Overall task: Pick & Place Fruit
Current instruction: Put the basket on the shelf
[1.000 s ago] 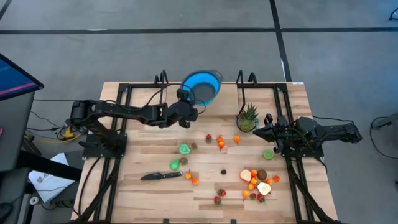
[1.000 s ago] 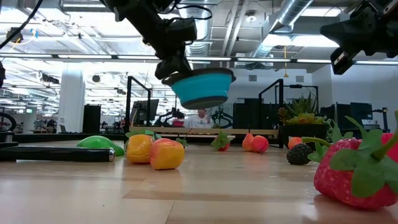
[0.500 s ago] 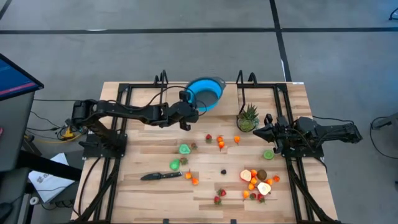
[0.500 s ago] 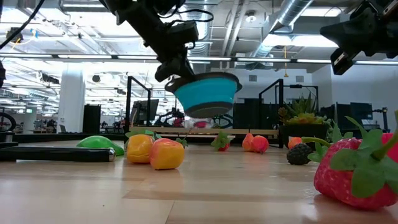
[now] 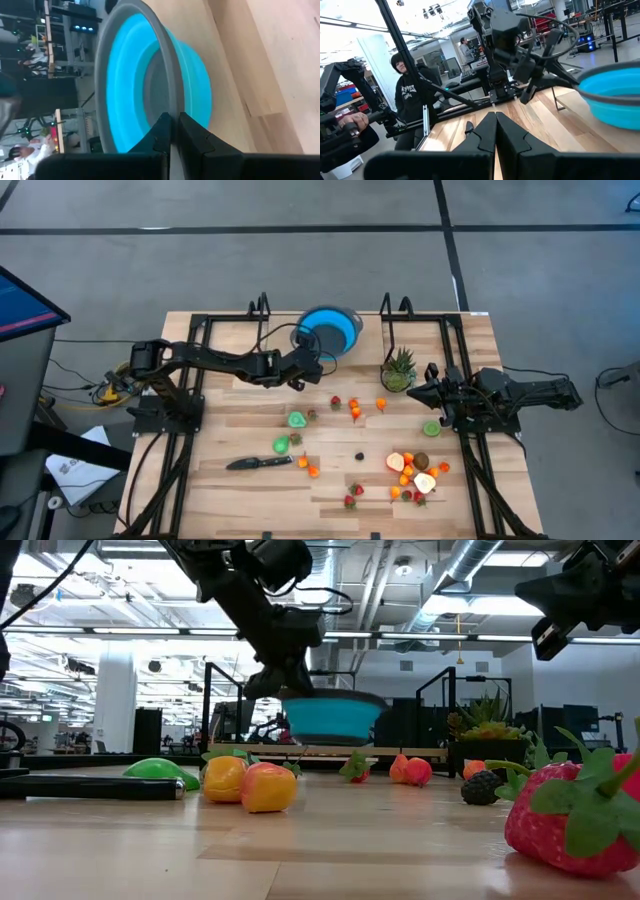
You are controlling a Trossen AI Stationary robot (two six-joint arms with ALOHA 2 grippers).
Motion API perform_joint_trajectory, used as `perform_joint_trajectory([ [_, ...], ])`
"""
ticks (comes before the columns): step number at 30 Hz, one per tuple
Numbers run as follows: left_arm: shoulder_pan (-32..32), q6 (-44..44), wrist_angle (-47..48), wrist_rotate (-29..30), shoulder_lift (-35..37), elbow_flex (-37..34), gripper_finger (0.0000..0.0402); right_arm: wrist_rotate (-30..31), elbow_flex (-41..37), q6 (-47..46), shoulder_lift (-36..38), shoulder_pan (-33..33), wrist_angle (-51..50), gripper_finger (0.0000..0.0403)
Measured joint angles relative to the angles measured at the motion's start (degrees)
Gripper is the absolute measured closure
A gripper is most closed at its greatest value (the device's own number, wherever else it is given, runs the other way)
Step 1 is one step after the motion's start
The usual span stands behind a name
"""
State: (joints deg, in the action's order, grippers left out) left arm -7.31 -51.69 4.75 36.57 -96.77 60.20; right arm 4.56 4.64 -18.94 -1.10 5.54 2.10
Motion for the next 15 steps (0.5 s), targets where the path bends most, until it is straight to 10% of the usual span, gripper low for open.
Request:
perform_joint_trajectory([
  [15,0.0,1.4,-0.2,0.4,-0.3,0.0,0.0337,0.0,0.0,0.0,0.0,0.0,-0.1,0.0403],
])
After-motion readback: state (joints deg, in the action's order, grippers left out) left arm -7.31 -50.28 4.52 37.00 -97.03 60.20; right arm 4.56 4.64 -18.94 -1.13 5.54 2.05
